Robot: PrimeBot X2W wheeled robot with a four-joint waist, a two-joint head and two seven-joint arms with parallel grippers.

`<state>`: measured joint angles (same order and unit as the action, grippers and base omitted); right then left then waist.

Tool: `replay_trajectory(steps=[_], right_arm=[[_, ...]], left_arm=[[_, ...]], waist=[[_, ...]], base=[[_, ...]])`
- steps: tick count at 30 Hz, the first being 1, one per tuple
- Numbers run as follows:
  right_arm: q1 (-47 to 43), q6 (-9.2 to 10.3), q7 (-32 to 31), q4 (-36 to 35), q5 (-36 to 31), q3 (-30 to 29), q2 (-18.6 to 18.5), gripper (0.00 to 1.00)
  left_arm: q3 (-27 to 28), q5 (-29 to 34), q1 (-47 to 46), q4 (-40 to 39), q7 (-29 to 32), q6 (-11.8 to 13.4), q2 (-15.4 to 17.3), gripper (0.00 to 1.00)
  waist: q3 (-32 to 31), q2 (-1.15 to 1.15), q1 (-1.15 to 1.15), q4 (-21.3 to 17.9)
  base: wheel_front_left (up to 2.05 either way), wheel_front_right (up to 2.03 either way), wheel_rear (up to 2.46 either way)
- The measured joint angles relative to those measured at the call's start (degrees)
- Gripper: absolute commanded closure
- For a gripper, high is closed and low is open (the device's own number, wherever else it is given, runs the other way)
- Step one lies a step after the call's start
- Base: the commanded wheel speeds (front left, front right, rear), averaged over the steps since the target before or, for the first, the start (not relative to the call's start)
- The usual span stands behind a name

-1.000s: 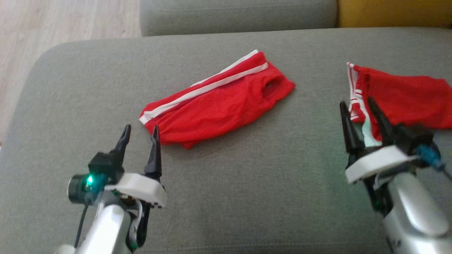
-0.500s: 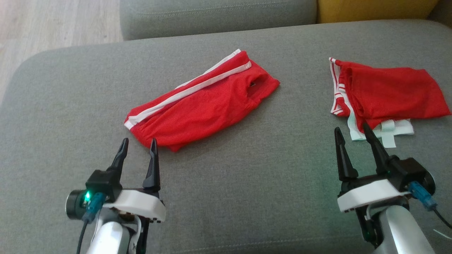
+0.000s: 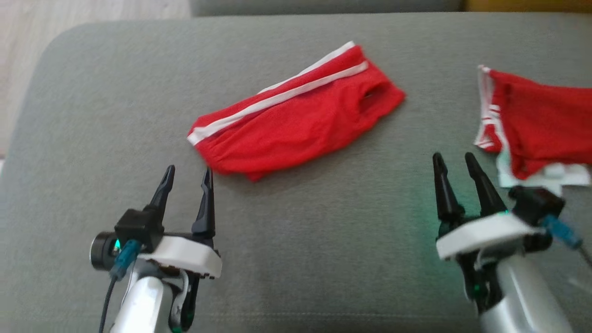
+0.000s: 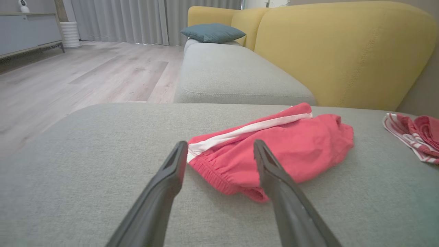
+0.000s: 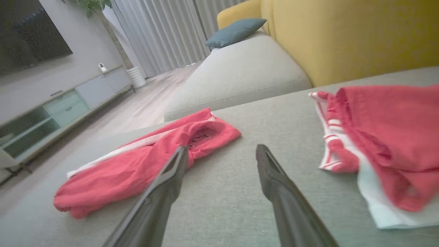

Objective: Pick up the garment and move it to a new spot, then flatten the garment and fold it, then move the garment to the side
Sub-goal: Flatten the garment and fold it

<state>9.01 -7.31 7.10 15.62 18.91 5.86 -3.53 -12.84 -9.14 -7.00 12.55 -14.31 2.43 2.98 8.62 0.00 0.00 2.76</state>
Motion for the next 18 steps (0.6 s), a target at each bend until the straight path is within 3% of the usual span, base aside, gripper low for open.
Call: replay_trajectory(steps=[6, 10, 18], right_arm=[[8.0, 0.0, -8.1, 4.9, 13.7, -2.2, 0.1, 0.0], [12.7, 0.0, -11.9, 11.1, 22.0, -6.7, 0.2, 0.0], [22.3, 0.05, -16.2, 24.9, 28.5, -14.9, -0.5, 0.0]], left_arm=[[-1.8, -0.1, -1.6, 0.7, 0.0, -0.4, -0.3, 0.0], [-3.6, -1.7, -1.8, 0.8, 0.0, 0.2, -0.3, 0.0], [-5.7, -2.6, -1.8, 0.9, 0.0, 1.3, -0.3, 0.0]], waist=[[2.3, 0.0, 0.0, 4.8], [3.6, 0.0, 0.0, 8.4], [6.0, 0.0, 0.0, 14.1]], base=[[0.0, 0.0, 0.0], [0.0, 0.0, 0.0], [0.0, 0.0, 0.0]])
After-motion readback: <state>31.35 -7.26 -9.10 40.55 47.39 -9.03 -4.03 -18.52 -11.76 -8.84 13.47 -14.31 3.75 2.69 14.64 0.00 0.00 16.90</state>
